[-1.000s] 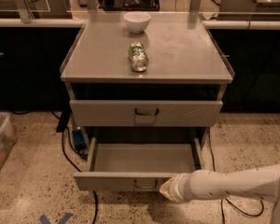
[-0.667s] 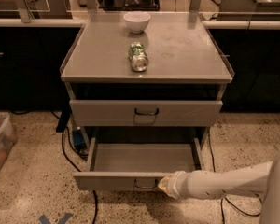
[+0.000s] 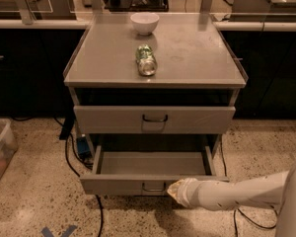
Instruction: Close middle drawer
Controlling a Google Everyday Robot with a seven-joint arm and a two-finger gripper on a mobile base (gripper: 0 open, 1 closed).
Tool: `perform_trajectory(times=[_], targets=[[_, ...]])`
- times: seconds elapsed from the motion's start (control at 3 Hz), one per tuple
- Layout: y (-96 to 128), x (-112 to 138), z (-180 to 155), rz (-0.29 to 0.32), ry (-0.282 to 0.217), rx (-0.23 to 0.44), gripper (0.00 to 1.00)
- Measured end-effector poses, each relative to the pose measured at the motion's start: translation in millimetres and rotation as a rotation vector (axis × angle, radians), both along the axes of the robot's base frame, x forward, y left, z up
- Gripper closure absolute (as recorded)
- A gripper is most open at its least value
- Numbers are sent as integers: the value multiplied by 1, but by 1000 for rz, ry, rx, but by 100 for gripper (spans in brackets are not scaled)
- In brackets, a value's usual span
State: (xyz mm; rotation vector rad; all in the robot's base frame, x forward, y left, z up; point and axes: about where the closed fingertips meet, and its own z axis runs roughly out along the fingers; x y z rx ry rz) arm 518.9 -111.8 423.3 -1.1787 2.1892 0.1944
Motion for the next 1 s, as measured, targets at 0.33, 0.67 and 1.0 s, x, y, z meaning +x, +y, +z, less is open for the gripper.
perform_trajectory(times=[0.33, 0.67, 1.0], targets=[[-1, 10, -3, -23, -3, 34, 100], [1, 26, -7, -46, -23, 66, 100], [7, 49, -9, -65, -60, 96, 100]])
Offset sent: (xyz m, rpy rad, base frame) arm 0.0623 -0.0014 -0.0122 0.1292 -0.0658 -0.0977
